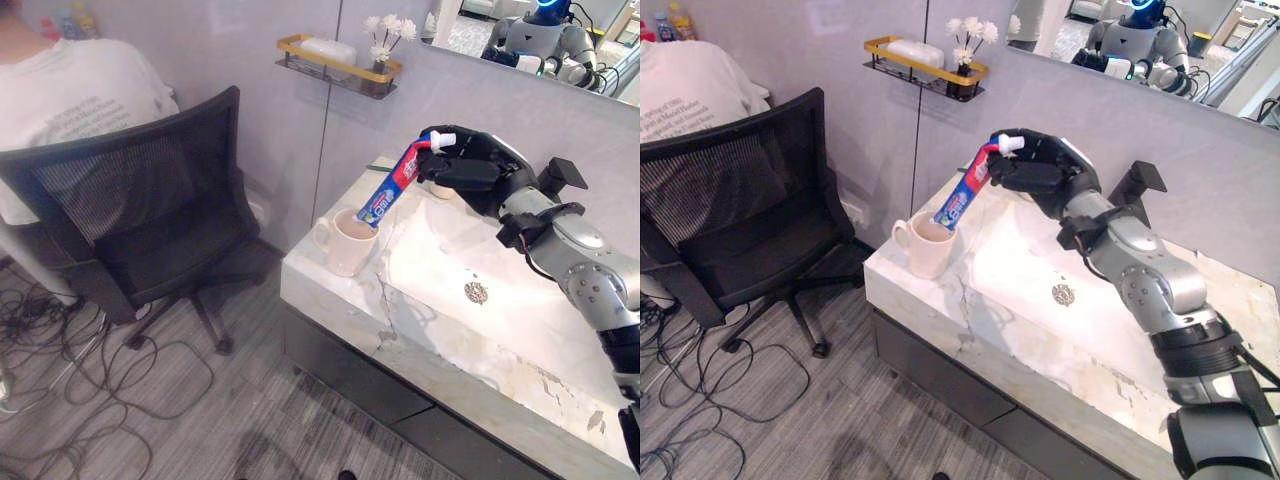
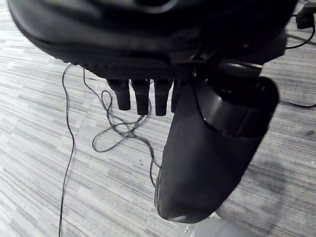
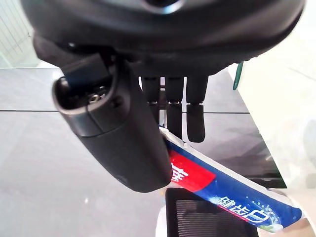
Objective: Organize the bathroom.
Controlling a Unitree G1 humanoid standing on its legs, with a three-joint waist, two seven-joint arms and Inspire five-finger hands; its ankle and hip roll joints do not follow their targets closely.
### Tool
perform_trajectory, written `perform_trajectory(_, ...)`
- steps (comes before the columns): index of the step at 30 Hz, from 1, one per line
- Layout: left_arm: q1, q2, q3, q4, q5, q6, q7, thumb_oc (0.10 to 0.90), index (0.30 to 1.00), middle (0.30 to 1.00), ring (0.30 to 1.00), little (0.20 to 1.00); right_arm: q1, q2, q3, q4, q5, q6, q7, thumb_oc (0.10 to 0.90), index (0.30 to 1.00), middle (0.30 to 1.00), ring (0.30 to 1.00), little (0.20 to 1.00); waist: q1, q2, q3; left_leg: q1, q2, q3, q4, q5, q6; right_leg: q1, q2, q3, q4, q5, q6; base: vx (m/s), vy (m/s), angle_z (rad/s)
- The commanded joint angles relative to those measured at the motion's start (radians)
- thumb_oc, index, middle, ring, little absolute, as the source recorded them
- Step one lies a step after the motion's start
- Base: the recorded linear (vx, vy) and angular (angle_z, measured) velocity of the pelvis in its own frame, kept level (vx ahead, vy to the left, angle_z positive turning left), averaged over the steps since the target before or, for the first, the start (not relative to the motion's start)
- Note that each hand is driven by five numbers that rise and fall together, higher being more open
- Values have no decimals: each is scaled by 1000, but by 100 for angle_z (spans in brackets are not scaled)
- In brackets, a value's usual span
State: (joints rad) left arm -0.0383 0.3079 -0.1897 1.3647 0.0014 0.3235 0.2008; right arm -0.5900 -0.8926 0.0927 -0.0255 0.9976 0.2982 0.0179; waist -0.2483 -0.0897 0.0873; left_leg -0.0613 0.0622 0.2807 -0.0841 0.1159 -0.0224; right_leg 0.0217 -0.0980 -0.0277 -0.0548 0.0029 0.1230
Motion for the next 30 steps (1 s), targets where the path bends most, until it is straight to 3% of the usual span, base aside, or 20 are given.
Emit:
perform_trajectory(1,13,59,-4,89,3,30,17,800,900,900,900,900,-73,10,-165,-57,53,-149,4,400,300,300,300,300,30,-26,-60,13,54,4,178,-160,-23,-86,-3,-35,125,-17,42,0,0,0)
perform_trajectory(18,5,53,-7,91,19,26,15,800,900,900,900,900,-35,31,-163,-88,38,-146,23,400,300,300,300,300,37,-32,-50,2,56,-12,186,-159,-25,-97,-1,-28,131,-15,40,0,0,0)
perform_trajectory(30,-4,42,-14,98,16,33,19,800,900,900,900,900,-15,68,-135,-95,-17,-176,48,400,300,300,300,300,62,-49,6,-53,60,-49,252,-176,-21,-122,-8,-29,169,-22,35,-8,-9,4)
